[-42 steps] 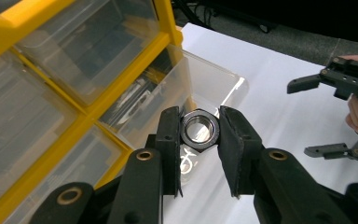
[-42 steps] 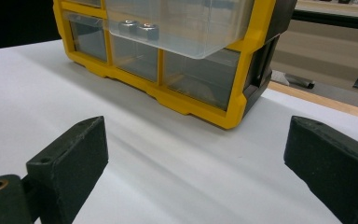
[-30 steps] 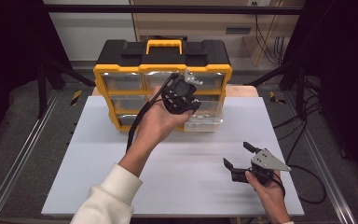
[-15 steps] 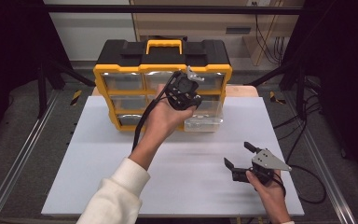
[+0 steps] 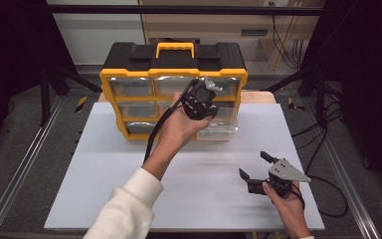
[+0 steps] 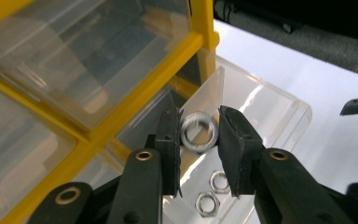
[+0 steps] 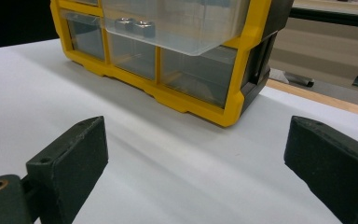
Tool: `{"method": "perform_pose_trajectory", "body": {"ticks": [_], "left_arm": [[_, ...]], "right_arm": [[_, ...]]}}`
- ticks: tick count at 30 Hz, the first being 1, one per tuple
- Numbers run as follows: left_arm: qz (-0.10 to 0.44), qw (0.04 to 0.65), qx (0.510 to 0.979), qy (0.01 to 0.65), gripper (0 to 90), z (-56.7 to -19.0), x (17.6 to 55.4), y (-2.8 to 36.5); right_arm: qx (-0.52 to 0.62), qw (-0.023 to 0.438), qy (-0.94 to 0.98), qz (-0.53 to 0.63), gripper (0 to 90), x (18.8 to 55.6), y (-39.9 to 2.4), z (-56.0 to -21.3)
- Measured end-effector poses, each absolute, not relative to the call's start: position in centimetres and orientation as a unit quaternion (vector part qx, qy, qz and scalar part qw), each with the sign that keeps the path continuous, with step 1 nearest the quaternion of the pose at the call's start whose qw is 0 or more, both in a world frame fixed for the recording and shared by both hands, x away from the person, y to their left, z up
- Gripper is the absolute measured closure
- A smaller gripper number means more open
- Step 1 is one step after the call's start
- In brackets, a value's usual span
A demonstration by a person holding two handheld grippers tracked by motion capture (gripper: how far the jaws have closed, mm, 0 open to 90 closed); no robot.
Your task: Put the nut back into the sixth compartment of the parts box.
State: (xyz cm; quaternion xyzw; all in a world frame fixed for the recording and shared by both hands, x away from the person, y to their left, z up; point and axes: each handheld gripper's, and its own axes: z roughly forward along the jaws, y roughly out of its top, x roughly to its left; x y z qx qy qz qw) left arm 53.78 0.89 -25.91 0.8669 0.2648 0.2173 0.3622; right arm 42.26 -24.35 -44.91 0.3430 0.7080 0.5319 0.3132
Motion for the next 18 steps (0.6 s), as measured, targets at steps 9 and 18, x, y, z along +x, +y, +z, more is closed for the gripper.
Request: {"method": "perform_pose_trajectory", "body": {"ticks": [9, 18], "left_arm": [[0.229, 0.398, 0.856, 0.237, 45.3, -25.7, 51.7, 2.6], [0.222, 0.416, 0.851, 0.229, 27.6, -26.8, 49.3, 3.9]], "right_arm": [[0.34, 0.318, 0.713, 0.525, 6.3, 42.1, -24.4, -44.9], [0.343, 0.314, 0.71, 0.528, 6.0, 42.1, -23.9, -44.8]]}}
